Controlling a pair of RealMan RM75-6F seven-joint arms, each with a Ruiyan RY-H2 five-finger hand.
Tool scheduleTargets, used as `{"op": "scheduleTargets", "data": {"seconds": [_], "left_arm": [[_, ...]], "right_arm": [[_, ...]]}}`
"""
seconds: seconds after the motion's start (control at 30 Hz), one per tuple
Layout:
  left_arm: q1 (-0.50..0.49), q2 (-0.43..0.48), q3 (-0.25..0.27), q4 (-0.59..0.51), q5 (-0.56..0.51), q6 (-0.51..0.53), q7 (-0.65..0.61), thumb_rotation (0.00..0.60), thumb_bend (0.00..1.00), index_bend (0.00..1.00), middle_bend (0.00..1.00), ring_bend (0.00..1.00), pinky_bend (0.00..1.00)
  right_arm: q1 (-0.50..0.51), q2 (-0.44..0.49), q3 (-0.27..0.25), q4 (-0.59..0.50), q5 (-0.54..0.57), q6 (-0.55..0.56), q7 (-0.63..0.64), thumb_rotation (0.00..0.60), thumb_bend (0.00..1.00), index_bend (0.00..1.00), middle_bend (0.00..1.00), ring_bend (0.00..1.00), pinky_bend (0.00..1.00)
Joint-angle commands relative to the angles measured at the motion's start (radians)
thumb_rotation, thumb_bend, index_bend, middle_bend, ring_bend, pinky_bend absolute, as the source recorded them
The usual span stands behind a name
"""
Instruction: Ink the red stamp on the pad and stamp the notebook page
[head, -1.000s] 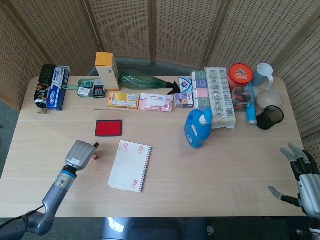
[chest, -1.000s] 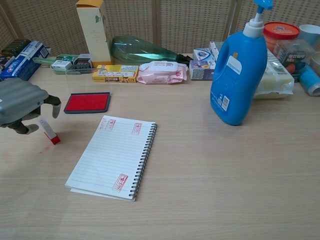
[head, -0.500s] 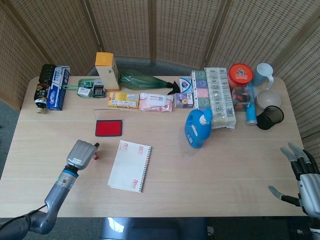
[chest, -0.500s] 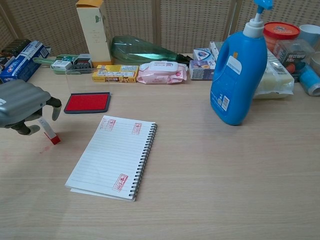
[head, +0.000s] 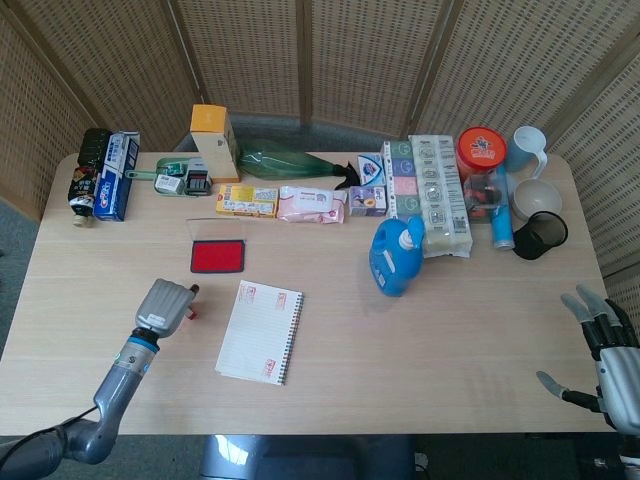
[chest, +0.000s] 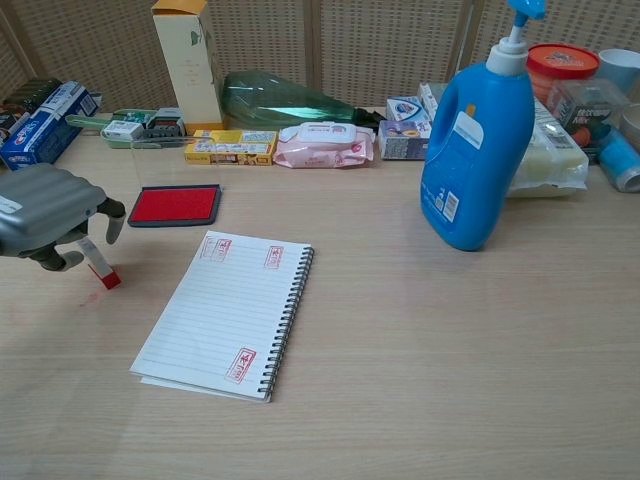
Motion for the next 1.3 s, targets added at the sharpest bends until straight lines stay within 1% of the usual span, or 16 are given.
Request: {"op": "scheduleTargets", "data": {"seconds": [0.03, 0.43, 0.83, 1.0, 1.17, 1.27, 1.3], "left_arm": [[-0.003, -0.003, 0.0, 0.003, -0.001, -0.001, 0.002, 0.6, 0.32, 0.47, 1.0, 1.0, 1.0], [-0.01, -0.008, 0.005, 0.001, -0.005, 0.004, 0.01, 0.6, 0.36, 0.6, 1.0, 1.0, 1.0], [-0.018, 0.016, 0.0, -0.034, -0.02, 0.009, 0.038, 0.6, 0.37, 0.63, 1.0, 1.0, 1.0], [-0.04, 0.056, -0.023, -0.078, -0.019, 0.015, 0.068, 0.6, 0.37, 0.63, 1.0, 1.0, 1.0], [-0.077, 0.105, -0.065, -0.124, -0.05, 0.002, 0.125, 0.6, 0.37, 0.63, 1.0, 1.0, 1.0], [-0.103, 0.123, -0.09, -0.125, -0.077, -0.016, 0.154, 0.6, 0.36, 0.63, 1.0, 1.0, 1.0], [-0.131, 0.121, -0.112, -0.096, -0.089, -0.032, 0.173, 0.6, 0.36, 0.63, 1.0, 1.0, 1.0]], "right_arm": [[0.0, 0.0, 0.0, 0.0, 0.0, -0.001, 0.001, 0.582, 0.0, 0.09, 0.0, 0.0, 0.0], [0.0, 0.002, 0.0, -0.001, 0.002, -0.001, 0.002, 0.58, 0.0, 0.09, 0.0, 0.0, 0.0], [0.001, 0.0, 0.0, -0.001, 0.001, -0.002, -0.001, 0.58, 0.0, 0.09, 0.0, 0.0, 0.0], [0.002, -0.001, 0.0, -0.001, 0.003, -0.005, -0.003, 0.58, 0.0, 0.09, 0.0, 0.0, 0.0], [0.006, -0.004, 0.002, 0.001, 0.012, -0.013, -0.01, 0.582, 0.0, 0.09, 0.0, 0.0, 0.0], [0.012, -0.009, 0.009, 0.005, 0.034, -0.026, -0.016, 0.582, 0.0, 0.09, 0.0, 0.0, 0.0], [0.018, -0.013, 0.018, 0.011, 0.061, -0.039, -0.023, 0.582, 0.0, 0.09, 0.0, 0.0, 0.0]]}}
